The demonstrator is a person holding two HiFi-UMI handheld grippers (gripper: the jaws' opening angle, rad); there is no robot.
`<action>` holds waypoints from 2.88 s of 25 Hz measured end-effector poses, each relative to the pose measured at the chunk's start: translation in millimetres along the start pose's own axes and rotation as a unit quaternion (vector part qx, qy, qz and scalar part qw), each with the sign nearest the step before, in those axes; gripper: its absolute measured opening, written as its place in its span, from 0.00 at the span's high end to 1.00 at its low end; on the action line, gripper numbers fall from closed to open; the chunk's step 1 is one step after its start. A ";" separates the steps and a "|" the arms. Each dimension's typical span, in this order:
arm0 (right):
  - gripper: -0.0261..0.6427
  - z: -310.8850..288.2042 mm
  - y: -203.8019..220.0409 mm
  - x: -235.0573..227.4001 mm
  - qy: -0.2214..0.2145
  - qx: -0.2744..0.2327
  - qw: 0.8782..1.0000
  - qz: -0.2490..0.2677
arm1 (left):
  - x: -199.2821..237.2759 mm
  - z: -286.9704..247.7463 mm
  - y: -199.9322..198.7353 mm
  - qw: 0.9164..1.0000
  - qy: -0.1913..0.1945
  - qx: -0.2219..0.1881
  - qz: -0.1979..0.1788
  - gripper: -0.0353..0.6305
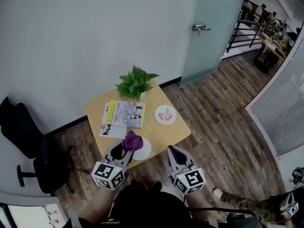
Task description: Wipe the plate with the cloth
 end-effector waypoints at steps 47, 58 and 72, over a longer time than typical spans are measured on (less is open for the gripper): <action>0.95 -90.0 92.2 54.8 -0.014 0.130 0.990 -0.047 | 185.6 -85.8 143.3 0.946 -0.061 0.288 -0.135 0.76; 0.95 -77.7 94.3 37.6 0.006 0.131 0.990 -0.054 | 190.7 -102.4 173.8 0.900 -0.064 0.346 -0.258 0.76; 0.95 -74.5 98.3 41.6 -0.008 0.136 0.989 -0.064 | 155.2 -78.9 187.2 0.865 -0.030 0.369 -0.339 0.76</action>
Point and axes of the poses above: the fingertips, and each gripper's own axes: z backward along the fingers, x to its left, y out of its underside, the point moved 5 cm from there along z, backward along the fingers, and after that the axes turned 15 degrees about z, right-handed, at the moved point
